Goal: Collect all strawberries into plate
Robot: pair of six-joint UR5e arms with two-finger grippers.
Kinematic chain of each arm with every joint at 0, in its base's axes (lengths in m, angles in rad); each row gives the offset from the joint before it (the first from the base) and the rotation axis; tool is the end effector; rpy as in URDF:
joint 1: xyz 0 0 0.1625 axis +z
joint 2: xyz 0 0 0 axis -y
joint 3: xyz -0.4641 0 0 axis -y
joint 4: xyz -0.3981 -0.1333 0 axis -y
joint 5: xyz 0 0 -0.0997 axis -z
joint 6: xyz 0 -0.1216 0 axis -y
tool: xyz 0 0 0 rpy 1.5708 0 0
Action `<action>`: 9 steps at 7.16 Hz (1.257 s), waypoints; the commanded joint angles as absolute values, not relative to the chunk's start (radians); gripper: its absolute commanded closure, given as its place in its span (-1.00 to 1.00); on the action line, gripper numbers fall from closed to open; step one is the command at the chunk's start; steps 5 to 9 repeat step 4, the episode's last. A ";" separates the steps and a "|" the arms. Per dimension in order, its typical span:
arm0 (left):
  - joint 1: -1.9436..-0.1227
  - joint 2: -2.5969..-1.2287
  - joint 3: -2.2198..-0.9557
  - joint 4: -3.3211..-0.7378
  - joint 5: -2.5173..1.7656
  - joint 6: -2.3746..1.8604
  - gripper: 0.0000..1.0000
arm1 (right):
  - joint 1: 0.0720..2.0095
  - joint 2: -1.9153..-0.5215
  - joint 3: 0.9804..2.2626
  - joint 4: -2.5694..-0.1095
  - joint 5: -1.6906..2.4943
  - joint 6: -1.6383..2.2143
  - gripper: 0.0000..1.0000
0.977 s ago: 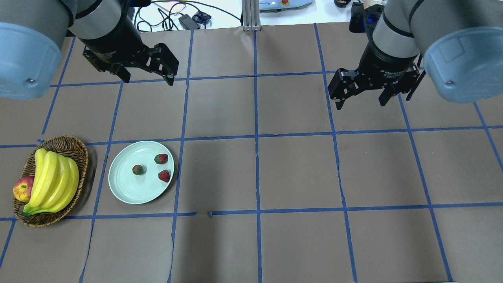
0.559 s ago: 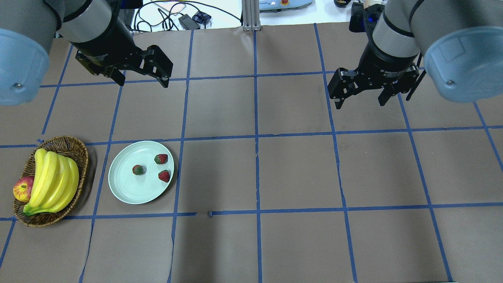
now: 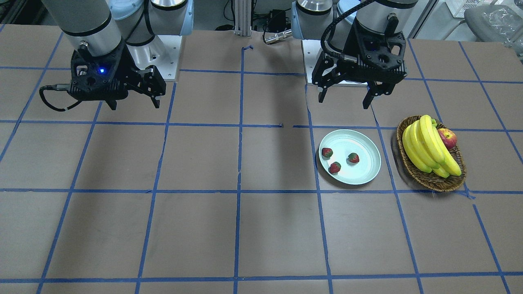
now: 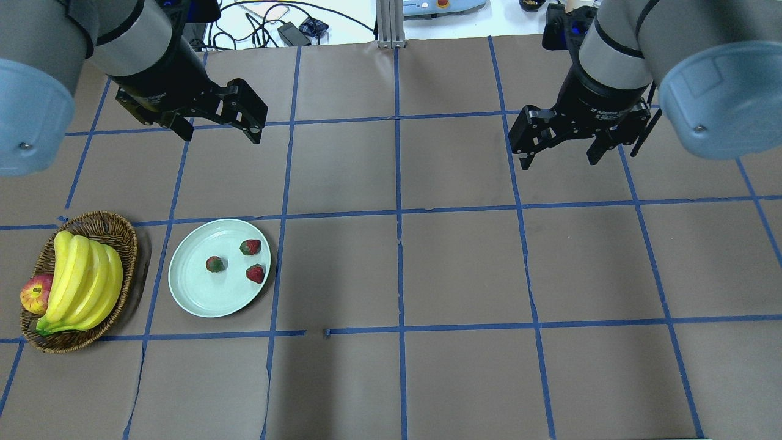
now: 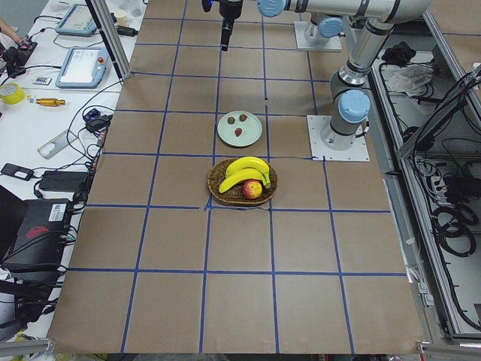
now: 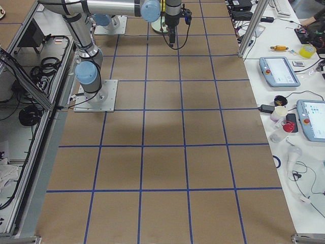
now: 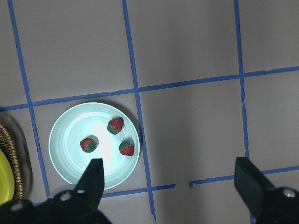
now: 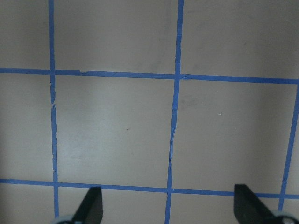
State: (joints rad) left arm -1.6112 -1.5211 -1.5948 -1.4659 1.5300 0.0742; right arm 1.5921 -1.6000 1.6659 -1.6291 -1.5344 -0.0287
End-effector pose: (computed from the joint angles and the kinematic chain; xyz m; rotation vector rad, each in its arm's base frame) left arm -0.1579 -0.4836 0.5288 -0.1815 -3.0911 0.2035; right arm 0.1480 -0.4794 0.4779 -0.0774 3.1042 0.0116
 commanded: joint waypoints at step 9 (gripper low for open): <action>-1.608 -1.516 -1.595 -1.466 1.529 0.077 -1.00 | 1.592 -1.600 1.666 -1.628 -1.546 -0.032 -1.00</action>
